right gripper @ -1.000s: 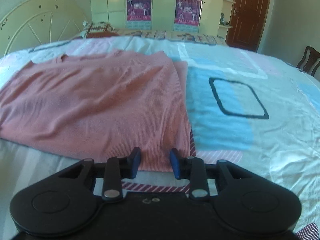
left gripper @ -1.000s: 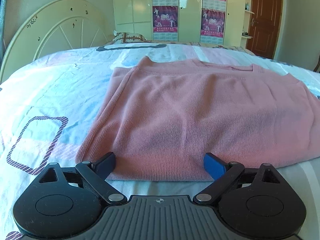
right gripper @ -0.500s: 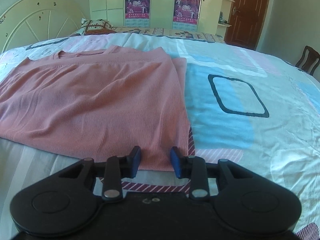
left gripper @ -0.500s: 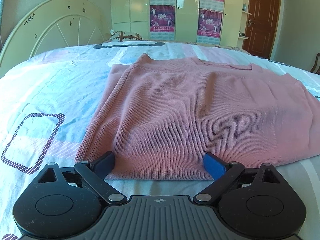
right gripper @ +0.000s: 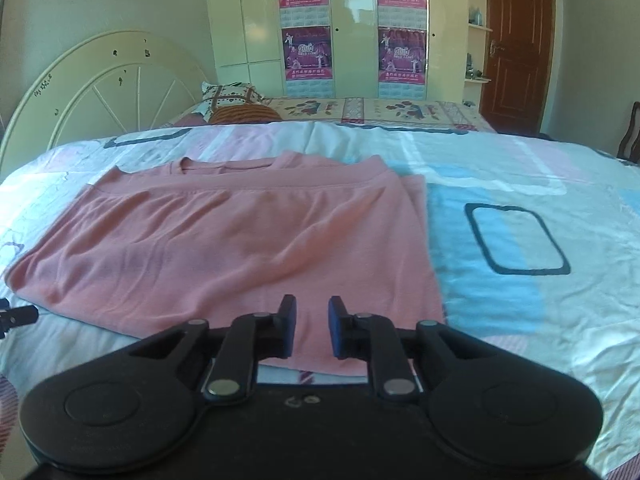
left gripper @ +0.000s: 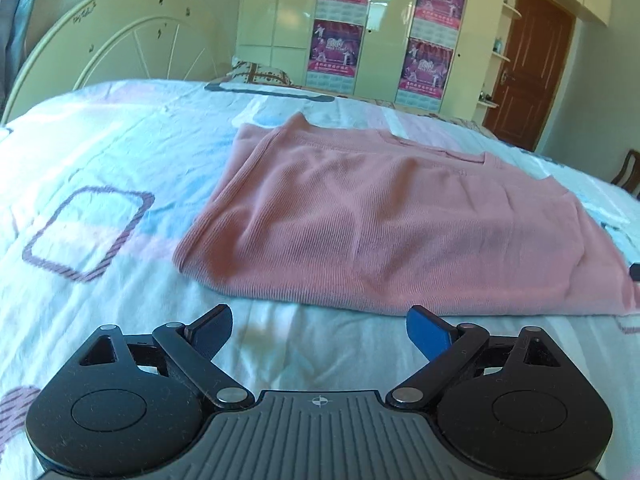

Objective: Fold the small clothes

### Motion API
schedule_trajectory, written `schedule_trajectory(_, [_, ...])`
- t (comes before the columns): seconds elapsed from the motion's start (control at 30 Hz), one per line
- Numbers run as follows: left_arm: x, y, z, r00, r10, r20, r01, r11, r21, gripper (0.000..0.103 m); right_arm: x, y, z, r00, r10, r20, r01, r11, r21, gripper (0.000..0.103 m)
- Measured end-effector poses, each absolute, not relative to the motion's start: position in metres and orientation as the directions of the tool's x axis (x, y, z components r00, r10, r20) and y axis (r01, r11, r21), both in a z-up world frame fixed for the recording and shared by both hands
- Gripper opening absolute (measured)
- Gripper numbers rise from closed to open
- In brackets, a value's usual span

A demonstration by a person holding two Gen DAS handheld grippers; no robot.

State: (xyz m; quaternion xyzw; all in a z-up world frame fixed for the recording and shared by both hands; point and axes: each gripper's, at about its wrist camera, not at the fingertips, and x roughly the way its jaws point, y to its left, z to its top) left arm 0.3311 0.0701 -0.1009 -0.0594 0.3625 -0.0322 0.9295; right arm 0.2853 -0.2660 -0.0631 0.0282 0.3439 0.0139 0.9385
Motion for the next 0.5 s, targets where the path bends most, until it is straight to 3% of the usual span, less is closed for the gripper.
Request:
schedule_trajectory(0.13, [0.336, 0.078, -0.106, 0.716, -0.125, -0.687, -0.025, 0.979, -0.204, 0.075, 0.289, -0.252, -0.065, 0.754, 0.068, -0.653, -0.029, 0.997, 0.071, 0.014])
schedule_trajectory(0.3, [0.347, 0.092, -0.113, 0.721, -0.161, -0.675, -0.115, 0.932, -0.345, 0.075, 0.297, -0.237, -0.062, 0.753, 0.096, -0.651, -0.061, 0.995, 0.075, 0.014])
schedule_trajectory(0.5, [0.353, 0.12, -0.131, 0.776, -0.235, -0.586, -0.253, 0.734, -0.63, 0.076, 0.31, -0.229, -0.06, 0.752, 0.122, -0.648, -0.074, 0.992, 0.1, 0.015])
